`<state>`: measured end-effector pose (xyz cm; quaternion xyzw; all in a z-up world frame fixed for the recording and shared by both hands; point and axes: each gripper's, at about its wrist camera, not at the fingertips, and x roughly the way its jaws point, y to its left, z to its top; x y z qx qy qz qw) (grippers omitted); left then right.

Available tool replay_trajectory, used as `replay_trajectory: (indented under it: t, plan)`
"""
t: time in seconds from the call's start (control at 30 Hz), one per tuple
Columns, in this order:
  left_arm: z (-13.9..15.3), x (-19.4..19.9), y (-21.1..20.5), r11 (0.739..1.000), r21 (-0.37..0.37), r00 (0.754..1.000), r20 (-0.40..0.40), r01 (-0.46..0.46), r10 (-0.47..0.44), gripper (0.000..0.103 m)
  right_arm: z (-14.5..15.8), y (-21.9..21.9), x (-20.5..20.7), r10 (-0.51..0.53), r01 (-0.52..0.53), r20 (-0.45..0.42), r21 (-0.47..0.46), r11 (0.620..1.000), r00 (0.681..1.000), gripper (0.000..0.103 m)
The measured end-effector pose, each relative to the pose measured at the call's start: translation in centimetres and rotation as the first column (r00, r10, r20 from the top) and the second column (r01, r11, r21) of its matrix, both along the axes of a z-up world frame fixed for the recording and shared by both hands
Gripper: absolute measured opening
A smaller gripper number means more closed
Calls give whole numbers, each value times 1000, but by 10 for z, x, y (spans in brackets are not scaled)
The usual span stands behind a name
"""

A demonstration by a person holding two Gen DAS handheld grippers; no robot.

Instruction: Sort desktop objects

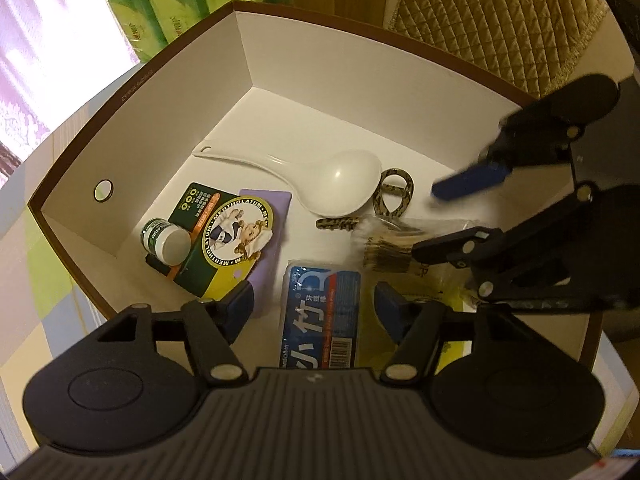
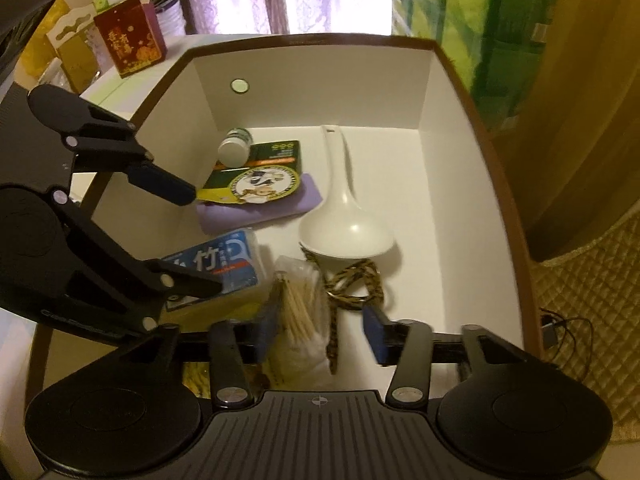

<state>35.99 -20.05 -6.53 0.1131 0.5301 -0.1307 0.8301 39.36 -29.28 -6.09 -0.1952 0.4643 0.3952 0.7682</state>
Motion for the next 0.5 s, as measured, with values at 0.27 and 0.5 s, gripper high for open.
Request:
replay_trajectory:
  t: [0.27, 0.5]
  plan:
    - [3, -1, 0, 1000, 12, 1000, 8, 8, -8, 69, 5, -9, -4, -17, 17, 5, 4, 1000, 1000, 66]
    - [7, -7, -3, 1000, 21, 1000, 21, 15, -16, 72, 6, -15, -8, -22, 22, 2, 4, 1000, 1000, 75]
